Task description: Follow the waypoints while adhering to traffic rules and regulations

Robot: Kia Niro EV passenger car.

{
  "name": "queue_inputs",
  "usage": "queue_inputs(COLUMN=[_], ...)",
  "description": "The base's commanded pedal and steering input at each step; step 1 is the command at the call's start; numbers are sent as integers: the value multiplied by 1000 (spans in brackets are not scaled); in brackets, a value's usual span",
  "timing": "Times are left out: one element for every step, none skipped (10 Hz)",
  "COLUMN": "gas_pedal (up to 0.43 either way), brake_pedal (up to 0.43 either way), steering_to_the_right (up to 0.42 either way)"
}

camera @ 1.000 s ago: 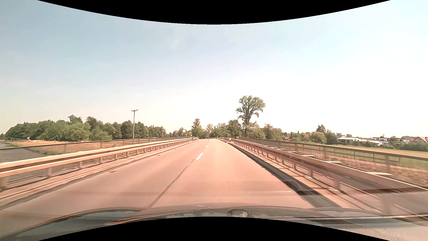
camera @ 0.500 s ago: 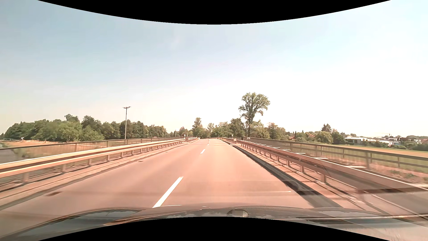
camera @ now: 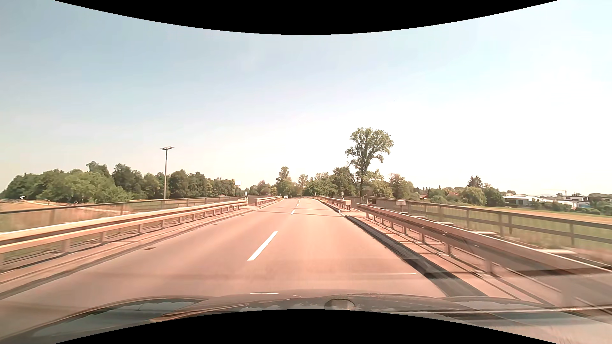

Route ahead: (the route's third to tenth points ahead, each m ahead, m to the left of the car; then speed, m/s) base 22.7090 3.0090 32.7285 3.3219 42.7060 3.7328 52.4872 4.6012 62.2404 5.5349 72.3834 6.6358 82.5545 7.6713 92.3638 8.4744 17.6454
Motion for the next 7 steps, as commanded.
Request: queue_inputs(gas_pedal=[150, 150, 150, 150, 150, 150, 150], brake_pedal=[0, 0, 0, 0, 0, 0, 0], steering_to_the_right=[-5, -5, -5, -5, -5, -5, -5])
